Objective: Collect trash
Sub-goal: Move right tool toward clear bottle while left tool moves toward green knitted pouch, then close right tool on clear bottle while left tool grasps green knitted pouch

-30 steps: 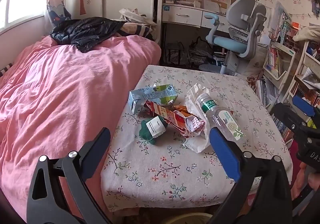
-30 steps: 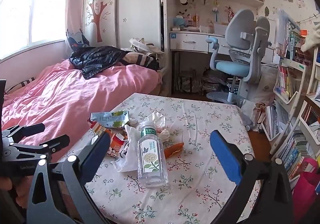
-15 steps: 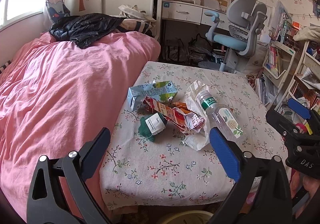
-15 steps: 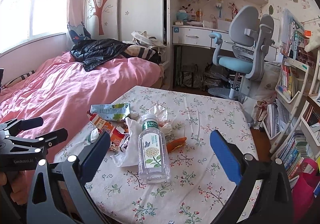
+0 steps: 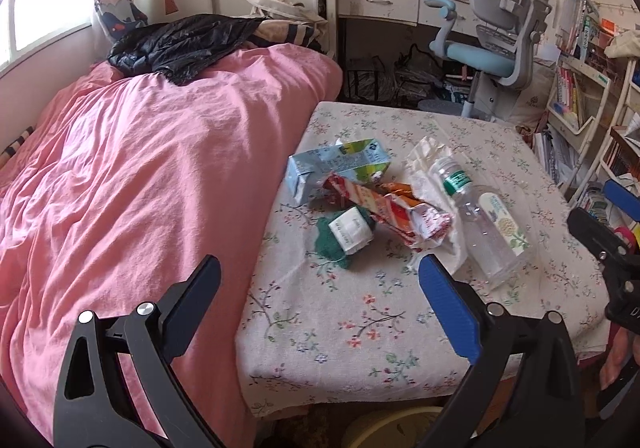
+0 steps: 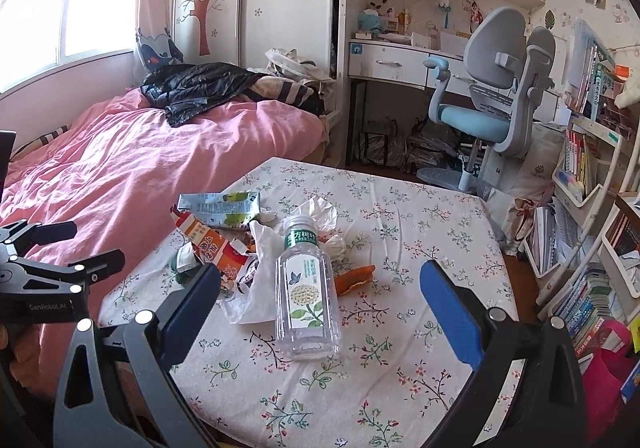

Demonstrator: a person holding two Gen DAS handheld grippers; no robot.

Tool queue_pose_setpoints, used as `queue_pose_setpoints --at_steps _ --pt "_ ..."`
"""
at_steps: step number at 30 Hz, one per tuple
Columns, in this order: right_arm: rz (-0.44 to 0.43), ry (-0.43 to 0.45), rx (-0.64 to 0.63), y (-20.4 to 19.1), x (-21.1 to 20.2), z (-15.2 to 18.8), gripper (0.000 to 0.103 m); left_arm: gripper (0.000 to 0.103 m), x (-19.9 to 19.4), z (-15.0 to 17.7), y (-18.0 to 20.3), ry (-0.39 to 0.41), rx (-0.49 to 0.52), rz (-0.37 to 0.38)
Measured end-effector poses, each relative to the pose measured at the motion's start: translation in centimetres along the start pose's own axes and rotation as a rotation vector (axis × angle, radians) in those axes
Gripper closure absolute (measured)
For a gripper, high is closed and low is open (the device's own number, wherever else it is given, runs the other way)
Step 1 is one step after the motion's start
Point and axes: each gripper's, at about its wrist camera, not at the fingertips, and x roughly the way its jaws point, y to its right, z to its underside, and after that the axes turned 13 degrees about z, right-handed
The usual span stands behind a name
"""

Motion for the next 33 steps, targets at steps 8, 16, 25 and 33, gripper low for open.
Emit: queue_pose_setpoints --at_steps 8,16,25,33 --pt "-0.054 -0.152 0.011 -0.1 3.3 1.0 0.007 0.008 0.9 0.1 -5.4 -0.058 -0.126 0.004" --pt "-0.076 -0.262 -0.095 -2.3 7.1 1.8 0.007 0.008 5.1 -0.5 -1.4 -0.124 0.071 0.007" --pt "-0.101 -0.349 -0.125 -3.4 11.5 2.1 0.030 0.013 11.0 -2.0 -0.9 -0.190 0.166 0.024" --pt "-0.210 -0.411 -0.004 -1.2 12.4 1.7 0.048 0.049 15.1 -2.7 -0.3 -0.254 0.118 0.098"
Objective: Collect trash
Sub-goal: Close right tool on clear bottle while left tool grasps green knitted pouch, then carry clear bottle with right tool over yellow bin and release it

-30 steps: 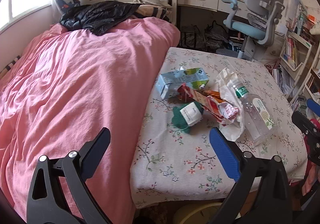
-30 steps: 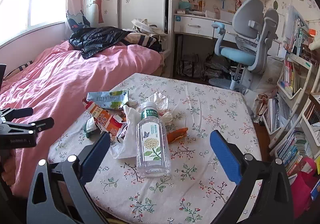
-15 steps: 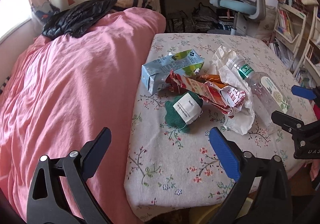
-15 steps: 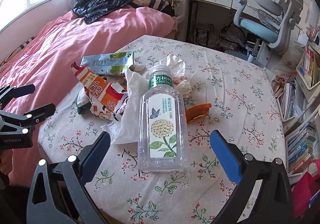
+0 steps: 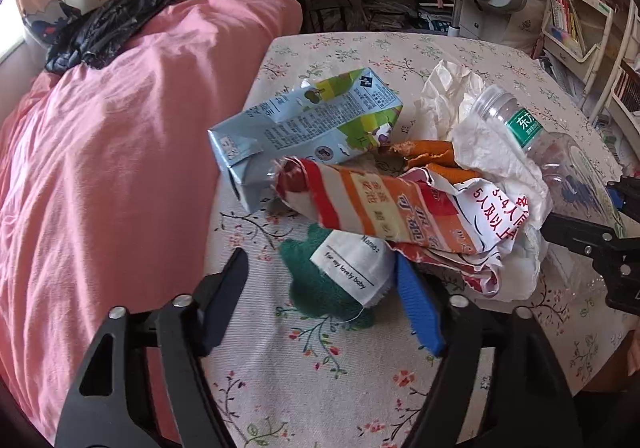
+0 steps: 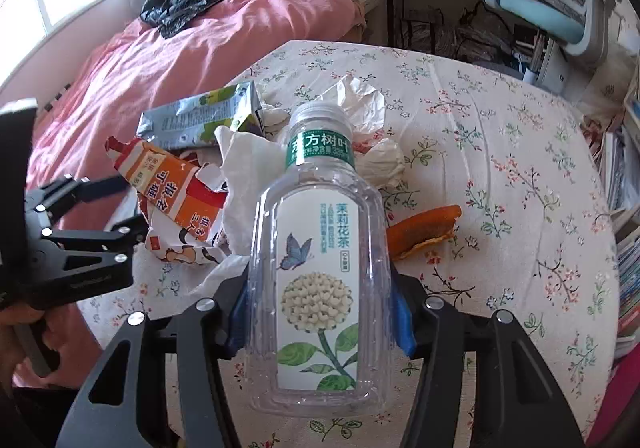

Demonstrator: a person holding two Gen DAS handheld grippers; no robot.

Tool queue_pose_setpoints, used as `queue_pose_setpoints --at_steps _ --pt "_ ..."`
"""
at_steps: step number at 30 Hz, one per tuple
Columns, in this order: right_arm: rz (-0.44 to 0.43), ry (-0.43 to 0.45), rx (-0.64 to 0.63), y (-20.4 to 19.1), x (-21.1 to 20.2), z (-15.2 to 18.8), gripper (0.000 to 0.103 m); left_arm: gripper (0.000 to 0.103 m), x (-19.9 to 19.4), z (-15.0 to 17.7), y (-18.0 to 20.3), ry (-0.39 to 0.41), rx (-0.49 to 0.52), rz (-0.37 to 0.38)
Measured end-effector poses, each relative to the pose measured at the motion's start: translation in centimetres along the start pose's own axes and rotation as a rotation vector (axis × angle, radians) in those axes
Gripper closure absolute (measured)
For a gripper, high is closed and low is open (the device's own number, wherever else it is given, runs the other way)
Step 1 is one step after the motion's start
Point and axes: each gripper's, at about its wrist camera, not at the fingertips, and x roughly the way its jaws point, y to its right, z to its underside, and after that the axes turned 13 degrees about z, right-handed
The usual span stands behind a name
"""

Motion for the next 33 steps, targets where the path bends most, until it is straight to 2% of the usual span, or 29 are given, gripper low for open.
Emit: queue_pose_setpoints --at_steps 1,4,8,9,16,22,26,28,29,33 --pt "-0.035 -0.007 0.038 0.6 0.0 0.1 0.048 0.055 0.3 0.0 -0.1 -0.014 -0.008 0.008" --pt "-0.162 -0.025 0.175 2.7 -0.2 0.3 0.048 0.061 0.0 0.1 0.1 -0.016 -0.002 0.019" --pt "-0.271 -0.009 0.296 4.2 -1.3 0.7 0.048 0.062 -1.0 0.7 -0.4 -0.030 -0.037 0.058" --pt "-0.273 -0.007 0.311 4.5 -1.6 0.7 0.048 0.062 -1.1 0.9 -0.4 -0.039 -0.045 0.067" --pt "-0.138 -0.092 0.216 3.8 -0.9 1.7 0.043 0.061 -2.0 2.7 0.1 -0.076 -0.050 0.076" --pt "-0.092 -0.094 0.144 3.2 -1.4 1.9 0.041 0.062 -2.8 3.5 0.1 -0.074 -0.065 0.099" --pt "-0.038 -0.094 0.083 2.8 -1.6 2.2 0.034 0.062 -3.5 4.1 -0.3 -0.076 -0.091 0.126" --pt "-0.012 -0.088 0.055 2.9 -1.8 2.3 0.037 0.063 -3.8 4.5 -0.6 -0.079 -0.101 0.133" --pt "-0.014 -0.081 0.050 3.0 -1.9 2.4 0.046 0.063 -4.0 4.6 -0.8 -0.078 -0.108 0.139" --pt "-0.060 -0.055 0.131 4.2 -2.5 2.6 0.048 0.064 -5.1 5.1 -1.4 -0.057 -0.154 0.174"
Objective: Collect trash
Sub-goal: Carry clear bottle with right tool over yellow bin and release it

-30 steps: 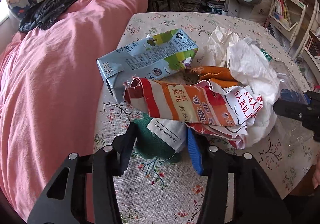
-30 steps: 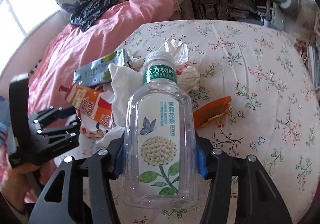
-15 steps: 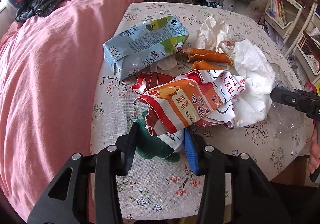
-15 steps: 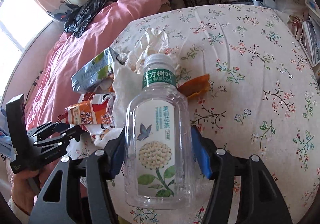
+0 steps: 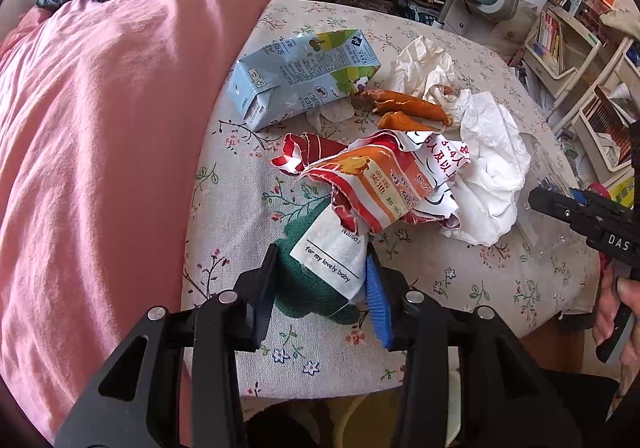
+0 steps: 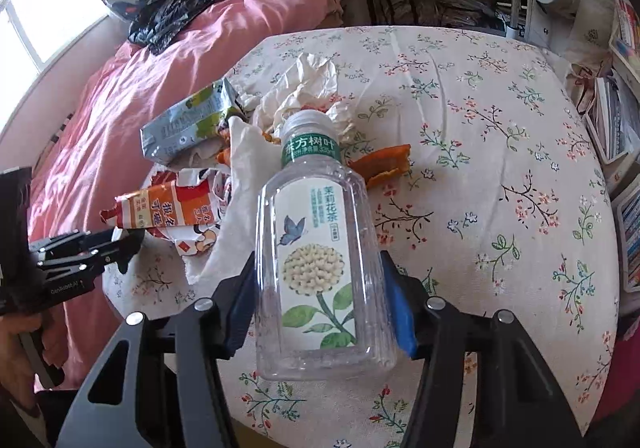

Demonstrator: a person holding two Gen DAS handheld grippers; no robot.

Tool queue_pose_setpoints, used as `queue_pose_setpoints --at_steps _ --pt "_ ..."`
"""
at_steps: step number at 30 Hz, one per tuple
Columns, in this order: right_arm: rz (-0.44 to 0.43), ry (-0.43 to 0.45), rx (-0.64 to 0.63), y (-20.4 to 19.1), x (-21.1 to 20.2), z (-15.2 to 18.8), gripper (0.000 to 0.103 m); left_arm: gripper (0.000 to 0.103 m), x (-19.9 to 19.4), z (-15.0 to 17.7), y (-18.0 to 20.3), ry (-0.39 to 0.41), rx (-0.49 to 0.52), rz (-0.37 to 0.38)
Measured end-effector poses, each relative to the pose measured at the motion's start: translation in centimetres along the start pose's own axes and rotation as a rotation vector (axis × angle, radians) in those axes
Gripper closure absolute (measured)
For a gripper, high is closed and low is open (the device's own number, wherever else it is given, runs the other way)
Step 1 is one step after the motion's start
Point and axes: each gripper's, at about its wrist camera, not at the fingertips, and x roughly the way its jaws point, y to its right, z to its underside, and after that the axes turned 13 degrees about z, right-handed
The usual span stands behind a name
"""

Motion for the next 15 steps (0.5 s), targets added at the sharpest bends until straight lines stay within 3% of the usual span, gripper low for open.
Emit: queue_pose_setpoints --at_steps 4,8,15 --pt "-0.133 0.055 0.180 2.4 -1.4 0.0 0.049 0.065 -1.7 0.5 -0.5 0.043 -0.051 0.032" --pt "-0.208 0.129 0.295 3.6 -2.9 0.3 0.049 0.065 -3.4 1.2 -0.6 0.095 -0.084 0.047" --pt "-0.304 0.196 0.347 4.2 -4.9 1.1 0.049 0.065 -6.3 2.9 -0.5 0.180 -0.108 0.049"
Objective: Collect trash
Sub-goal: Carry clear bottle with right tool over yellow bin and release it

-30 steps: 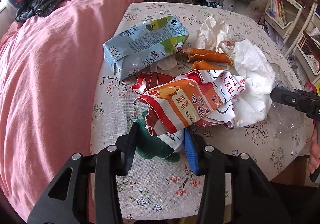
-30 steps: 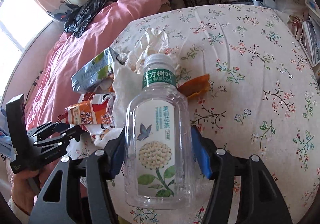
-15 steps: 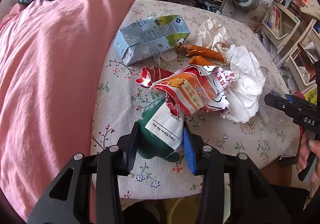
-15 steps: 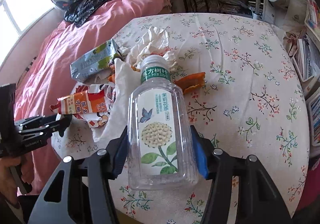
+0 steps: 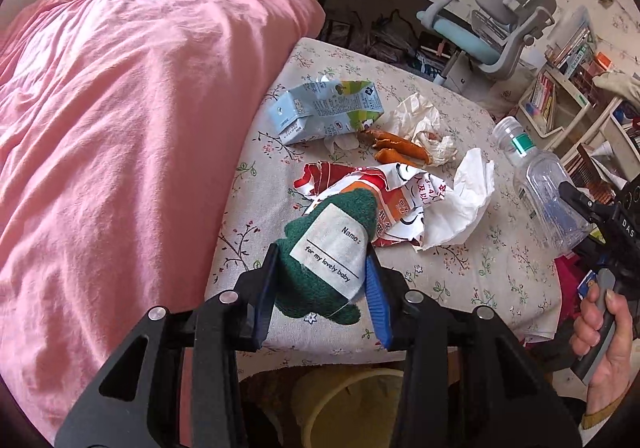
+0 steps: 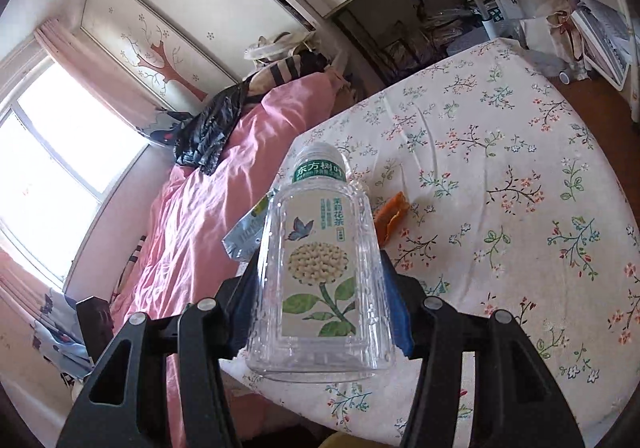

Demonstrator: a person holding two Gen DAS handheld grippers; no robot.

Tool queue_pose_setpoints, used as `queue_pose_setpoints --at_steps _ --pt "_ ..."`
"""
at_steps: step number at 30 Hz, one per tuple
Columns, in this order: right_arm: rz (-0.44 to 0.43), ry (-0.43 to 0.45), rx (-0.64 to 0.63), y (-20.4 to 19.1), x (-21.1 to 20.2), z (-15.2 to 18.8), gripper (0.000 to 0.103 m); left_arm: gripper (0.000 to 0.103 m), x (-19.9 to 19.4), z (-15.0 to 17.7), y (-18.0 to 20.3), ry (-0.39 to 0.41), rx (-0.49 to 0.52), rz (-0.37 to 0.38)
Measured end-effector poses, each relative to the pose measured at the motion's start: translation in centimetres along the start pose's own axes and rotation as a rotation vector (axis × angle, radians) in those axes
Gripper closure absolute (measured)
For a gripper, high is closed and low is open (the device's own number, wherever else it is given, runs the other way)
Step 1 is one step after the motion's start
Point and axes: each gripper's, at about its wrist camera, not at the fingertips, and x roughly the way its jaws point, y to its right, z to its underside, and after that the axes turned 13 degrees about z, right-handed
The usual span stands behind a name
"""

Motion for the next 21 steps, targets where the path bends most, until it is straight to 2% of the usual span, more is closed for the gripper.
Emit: queue_pose_setpoints --at_steps 4,9,14,17,21 --pt "-0.053 -0.012 0.010 0.2 -0.9 0.9 0.049 0.065 -1.4 0.2 -0.2 0.059 -0.015 0.018" --pt "-0.082 -0.073 -0.114 -2.2 -2.1 3.9 0.049 0.065 -1.9 0.8 0.2 0.063 0.005 0.029" --pt "-0.038 -0.225 -0.329 -5.3 -1.6 10.0 0.049 0.065 -2.0 1.4 1.0 0.054 0.027 0.038" --pt "0.007 -0.337 -0.423 -5.7 -0.4 14.0 0.049 0.065 -2.0 2.1 1.7 0.043 0.049 0.037" --pt "0.053 -0.429 -0.522 -6.2 0.7 17.6 0.049 0.065 -1.9 3.5 2.8 0.024 0.084 0.035"
